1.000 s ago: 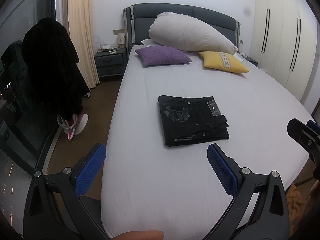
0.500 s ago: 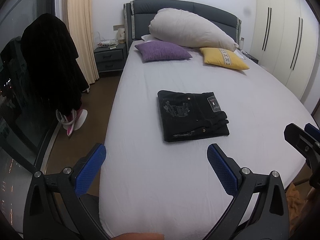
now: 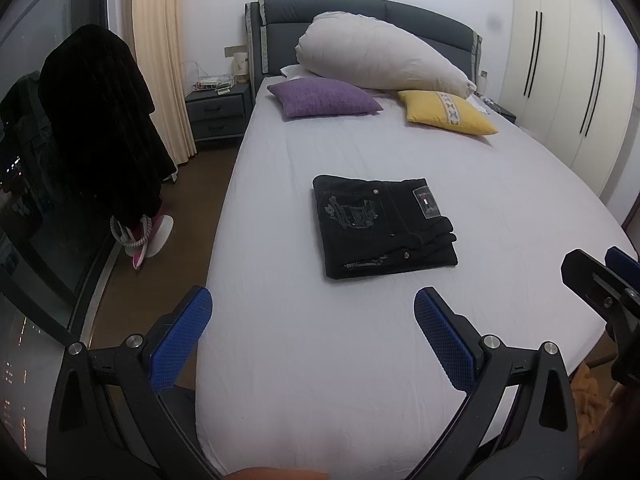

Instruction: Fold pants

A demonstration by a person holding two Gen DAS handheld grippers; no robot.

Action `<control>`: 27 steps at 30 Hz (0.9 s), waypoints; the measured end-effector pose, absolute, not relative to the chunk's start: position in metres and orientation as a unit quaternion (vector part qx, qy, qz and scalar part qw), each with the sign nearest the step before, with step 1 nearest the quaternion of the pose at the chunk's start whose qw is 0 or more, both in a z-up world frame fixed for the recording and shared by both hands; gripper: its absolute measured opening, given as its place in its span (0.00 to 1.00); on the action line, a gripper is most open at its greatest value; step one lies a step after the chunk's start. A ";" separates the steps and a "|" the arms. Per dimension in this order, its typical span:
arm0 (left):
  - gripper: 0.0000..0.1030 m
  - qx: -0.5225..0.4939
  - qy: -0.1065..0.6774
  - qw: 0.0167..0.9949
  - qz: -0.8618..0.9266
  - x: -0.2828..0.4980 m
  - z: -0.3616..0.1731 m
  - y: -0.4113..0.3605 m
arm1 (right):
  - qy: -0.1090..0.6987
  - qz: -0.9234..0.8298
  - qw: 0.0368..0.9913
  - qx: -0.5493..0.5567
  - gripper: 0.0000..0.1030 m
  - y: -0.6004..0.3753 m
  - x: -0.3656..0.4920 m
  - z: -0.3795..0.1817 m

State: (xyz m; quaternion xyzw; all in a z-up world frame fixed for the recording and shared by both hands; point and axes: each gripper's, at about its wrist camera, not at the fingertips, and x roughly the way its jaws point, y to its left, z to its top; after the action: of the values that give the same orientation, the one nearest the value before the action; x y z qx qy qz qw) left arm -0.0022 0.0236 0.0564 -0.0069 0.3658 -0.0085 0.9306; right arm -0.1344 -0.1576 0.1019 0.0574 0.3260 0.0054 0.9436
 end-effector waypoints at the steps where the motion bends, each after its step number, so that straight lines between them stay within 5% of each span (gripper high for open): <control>1: 1.00 -0.007 0.366 0.931 -0.008 -0.002 0.057 0.024 | 0.326 0.006 0.943 0.057 1.00 -0.158 -0.134 0.102; 27: 1.00 -0.005 0.374 0.927 -0.016 0.001 0.046 0.020 | 0.331 0.006 0.942 0.057 1.00 -0.156 -0.134 0.097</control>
State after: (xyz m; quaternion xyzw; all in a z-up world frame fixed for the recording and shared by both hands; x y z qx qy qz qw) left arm 0.0007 0.0204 0.0457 -0.0046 0.3739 -0.0158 0.9273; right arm -0.1345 -0.1561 0.0972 0.0570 0.3306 0.0060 0.9420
